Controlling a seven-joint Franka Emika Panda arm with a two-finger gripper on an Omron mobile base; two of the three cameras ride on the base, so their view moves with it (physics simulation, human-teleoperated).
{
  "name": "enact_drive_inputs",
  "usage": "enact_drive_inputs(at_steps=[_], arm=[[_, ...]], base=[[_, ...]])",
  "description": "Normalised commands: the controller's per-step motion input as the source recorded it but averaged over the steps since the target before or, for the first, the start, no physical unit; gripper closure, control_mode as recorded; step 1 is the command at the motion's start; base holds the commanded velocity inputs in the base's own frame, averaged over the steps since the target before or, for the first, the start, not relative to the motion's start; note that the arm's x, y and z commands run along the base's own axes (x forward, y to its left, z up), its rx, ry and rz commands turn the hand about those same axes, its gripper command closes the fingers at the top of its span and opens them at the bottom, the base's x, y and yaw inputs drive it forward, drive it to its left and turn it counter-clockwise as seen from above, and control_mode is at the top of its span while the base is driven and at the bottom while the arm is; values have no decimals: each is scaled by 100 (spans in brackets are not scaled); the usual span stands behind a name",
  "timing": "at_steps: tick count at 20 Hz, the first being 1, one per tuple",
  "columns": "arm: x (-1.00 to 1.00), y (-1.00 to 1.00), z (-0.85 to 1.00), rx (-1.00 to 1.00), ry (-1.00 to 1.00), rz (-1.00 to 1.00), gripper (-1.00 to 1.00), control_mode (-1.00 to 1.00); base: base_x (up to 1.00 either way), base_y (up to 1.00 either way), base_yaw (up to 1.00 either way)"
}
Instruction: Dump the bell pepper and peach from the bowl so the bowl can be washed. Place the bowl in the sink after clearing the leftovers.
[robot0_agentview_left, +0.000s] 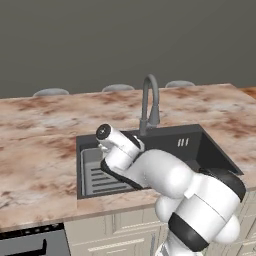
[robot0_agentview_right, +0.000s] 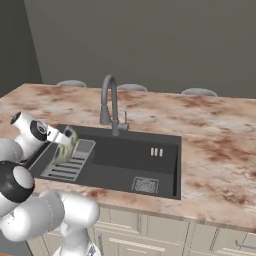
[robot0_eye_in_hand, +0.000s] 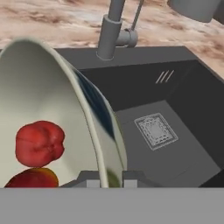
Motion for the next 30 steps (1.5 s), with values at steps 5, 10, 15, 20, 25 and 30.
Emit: enact_drive_inputs(at_steps=[5, 10, 15, 20, 25, 30], arm=[[17, 4, -25, -19, 3, 0, 100, -100], [10, 0, -25, -18, 5, 0, 100, -100], [13, 0, -9, -12, 4, 0, 100, -100], [28, 9, 0, -13, 0, 0, 100, -100], [21, 3, 5, -5, 0, 0, 100, -100], [0, -15, 2, 0, -1, 0, 100, -100]], base=[[0, 0, 0], [0, 0, 0], [0, 0, 0], [0, 0, 0], [0, 0, 0], [0, 0, 0]])
